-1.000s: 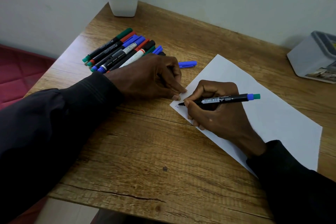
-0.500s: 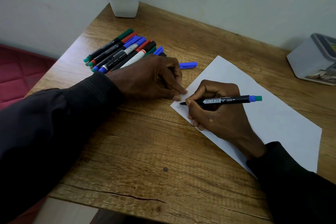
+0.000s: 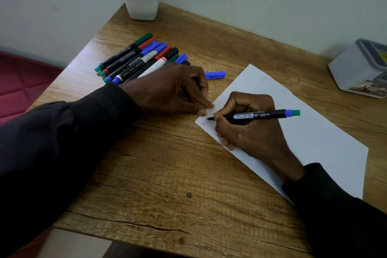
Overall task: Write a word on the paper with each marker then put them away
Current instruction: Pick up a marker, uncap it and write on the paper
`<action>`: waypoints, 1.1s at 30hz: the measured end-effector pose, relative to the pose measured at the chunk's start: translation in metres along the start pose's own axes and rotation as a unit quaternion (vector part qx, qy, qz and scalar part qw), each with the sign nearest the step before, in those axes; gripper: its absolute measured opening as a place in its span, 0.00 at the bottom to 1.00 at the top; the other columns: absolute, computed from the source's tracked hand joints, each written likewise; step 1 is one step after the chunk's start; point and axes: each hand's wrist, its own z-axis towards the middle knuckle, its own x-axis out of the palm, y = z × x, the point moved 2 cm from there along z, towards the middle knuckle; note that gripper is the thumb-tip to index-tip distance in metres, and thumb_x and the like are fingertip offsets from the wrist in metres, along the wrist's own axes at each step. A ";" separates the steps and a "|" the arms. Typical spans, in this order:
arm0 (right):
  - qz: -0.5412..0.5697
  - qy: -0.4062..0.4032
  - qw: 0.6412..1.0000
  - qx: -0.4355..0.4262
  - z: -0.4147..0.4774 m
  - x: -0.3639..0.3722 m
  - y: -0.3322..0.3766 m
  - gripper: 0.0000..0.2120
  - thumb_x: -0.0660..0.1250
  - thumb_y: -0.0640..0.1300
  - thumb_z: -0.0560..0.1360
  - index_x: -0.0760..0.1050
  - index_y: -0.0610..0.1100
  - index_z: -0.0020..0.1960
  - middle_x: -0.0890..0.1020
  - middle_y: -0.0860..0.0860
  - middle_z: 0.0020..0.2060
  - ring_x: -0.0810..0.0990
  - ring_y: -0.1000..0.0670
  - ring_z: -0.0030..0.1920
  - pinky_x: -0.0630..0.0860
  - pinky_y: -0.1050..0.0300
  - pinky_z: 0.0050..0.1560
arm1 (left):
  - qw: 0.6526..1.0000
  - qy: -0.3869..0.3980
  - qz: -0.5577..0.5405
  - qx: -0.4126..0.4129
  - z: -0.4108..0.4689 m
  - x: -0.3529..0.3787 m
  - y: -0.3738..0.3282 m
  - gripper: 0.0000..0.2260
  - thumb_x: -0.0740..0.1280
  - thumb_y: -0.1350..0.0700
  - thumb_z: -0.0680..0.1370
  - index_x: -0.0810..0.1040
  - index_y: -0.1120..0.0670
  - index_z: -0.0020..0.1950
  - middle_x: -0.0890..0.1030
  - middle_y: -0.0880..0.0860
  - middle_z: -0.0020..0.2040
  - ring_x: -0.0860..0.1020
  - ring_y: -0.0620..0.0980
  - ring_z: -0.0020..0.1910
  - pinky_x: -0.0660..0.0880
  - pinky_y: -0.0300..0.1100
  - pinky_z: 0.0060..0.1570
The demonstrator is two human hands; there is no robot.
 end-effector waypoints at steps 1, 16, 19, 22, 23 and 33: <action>-0.001 -0.001 1.000 0.004 0.000 0.000 0.000 0.08 0.74 0.30 0.73 0.80 0.37 0.38 0.83 0.45 0.28 0.83 0.47 0.23 0.77 0.60 0.25 | 1.000 0.002 0.003 0.000 0.000 0.000 0.001 0.13 0.74 0.54 0.71 0.77 0.36 0.47 0.77 0.43 0.54 0.74 0.37 0.55 0.73 0.24 0.50; 0.011 -0.024 1.000 -0.002 -0.001 0.001 -0.003 0.07 0.74 0.31 0.74 0.80 0.37 0.38 0.83 0.45 0.28 0.82 0.48 0.23 0.76 0.60 0.25 | 1.000 0.000 -0.001 0.007 0.000 0.000 0.000 0.15 0.74 0.54 0.71 0.75 0.33 0.45 0.78 0.46 0.54 0.75 0.39 0.54 0.73 0.23 0.47; 0.010 -0.025 1.000 0.012 -0.001 0.001 -0.003 0.07 0.74 0.32 0.73 0.80 0.35 0.38 0.83 0.44 0.28 0.82 0.47 0.23 0.77 0.58 0.24 | 1.000 0.000 -0.002 0.003 0.001 0.000 0.001 0.15 0.74 0.54 0.70 0.75 0.33 0.45 0.78 0.45 0.54 0.75 0.39 0.55 0.73 0.23 0.47; 0.024 -0.023 0.999 0.010 -0.002 0.001 -0.003 0.06 0.73 0.30 0.75 0.80 0.34 0.39 0.83 0.45 0.28 0.83 0.48 0.23 0.77 0.58 0.24 | 1.000 0.000 -0.002 0.003 0.001 0.000 0.001 0.16 0.75 0.54 0.70 0.75 0.33 0.45 0.78 0.46 0.54 0.75 0.39 0.55 0.73 0.23 0.47; 0.025 -0.024 0.999 0.008 -0.002 0.000 -0.003 0.06 0.73 0.32 0.75 0.80 0.34 0.39 0.83 0.45 0.28 0.83 0.48 0.23 0.77 0.58 0.24 | 1.000 0.000 -0.002 0.003 0.001 0.000 0.000 0.16 0.75 0.54 0.70 0.75 0.33 0.45 0.78 0.46 0.54 0.75 0.39 0.55 0.73 0.23 0.47; -0.007 -0.034 0.999 0.027 0.001 -0.002 -0.005 0.06 0.74 0.37 0.72 0.80 0.36 0.39 0.84 0.46 0.28 0.83 0.46 0.24 0.78 0.58 0.26 | 1.000 -0.001 0.002 0.004 0.001 0.000 0.001 0.15 0.74 0.54 0.70 0.76 0.34 0.46 0.78 0.45 0.54 0.75 0.39 0.55 0.74 0.25 0.49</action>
